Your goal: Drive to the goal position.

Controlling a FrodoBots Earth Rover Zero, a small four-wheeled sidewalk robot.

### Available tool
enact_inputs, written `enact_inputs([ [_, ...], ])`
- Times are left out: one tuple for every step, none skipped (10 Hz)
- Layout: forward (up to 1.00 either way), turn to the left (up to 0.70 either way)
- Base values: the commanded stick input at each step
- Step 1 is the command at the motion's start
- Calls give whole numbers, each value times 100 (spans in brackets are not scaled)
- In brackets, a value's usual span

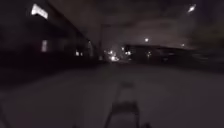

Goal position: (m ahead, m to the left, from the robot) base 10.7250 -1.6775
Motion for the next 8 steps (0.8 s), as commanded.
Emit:
enact_inputs([
  [50,0],
  [50,0],
  [50,0],
  [50,0],
  [50,0],
  [50,0],
  [50,-3],
  [50,-21],
])
